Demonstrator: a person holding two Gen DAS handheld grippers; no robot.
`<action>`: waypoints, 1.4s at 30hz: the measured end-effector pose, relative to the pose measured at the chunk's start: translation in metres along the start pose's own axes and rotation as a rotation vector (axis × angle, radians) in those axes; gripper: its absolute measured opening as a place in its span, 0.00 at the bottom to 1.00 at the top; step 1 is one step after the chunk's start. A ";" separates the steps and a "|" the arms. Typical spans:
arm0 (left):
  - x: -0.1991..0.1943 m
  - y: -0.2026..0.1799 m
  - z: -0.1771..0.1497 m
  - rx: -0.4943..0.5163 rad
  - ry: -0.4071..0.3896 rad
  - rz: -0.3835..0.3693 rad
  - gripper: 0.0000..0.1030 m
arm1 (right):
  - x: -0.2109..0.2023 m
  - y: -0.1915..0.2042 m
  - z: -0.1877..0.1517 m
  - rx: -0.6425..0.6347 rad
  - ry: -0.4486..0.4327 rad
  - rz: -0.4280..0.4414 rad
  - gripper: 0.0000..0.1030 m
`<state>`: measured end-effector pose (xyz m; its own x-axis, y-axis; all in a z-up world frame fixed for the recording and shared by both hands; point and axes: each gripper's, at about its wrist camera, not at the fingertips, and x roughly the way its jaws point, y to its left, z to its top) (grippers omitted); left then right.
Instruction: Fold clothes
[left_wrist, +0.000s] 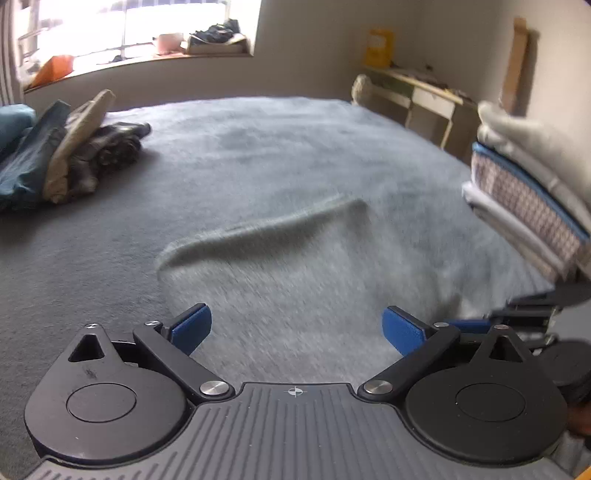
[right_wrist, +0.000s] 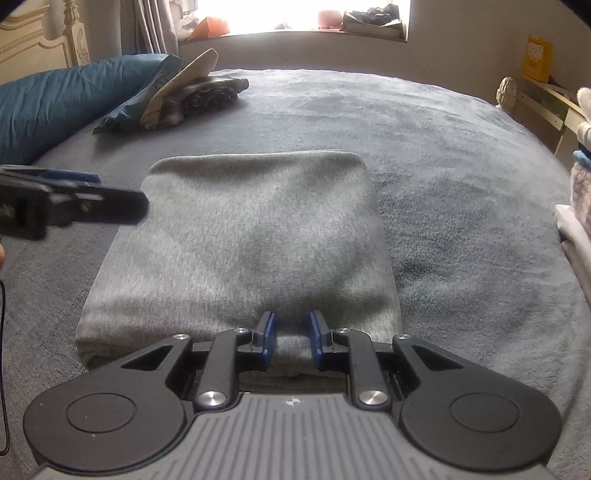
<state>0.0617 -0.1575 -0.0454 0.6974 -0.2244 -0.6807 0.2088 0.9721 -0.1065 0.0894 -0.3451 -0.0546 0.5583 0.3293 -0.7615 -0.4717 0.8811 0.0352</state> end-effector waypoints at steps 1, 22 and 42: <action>0.012 -0.004 -0.007 0.026 0.048 0.003 0.91 | 0.000 -0.001 0.000 0.006 0.001 0.006 0.21; 0.021 0.002 -0.025 0.043 0.064 -0.006 0.97 | 0.076 -0.055 0.094 0.106 -0.042 0.121 0.23; 0.020 0.007 -0.027 0.054 0.048 -0.058 1.00 | 0.065 -0.079 0.097 0.265 -0.056 0.143 0.24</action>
<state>0.0584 -0.1534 -0.0794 0.6498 -0.2753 -0.7085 0.2852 0.9523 -0.1085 0.2293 -0.3606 -0.0442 0.5397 0.4682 -0.6997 -0.3578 0.8799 0.3127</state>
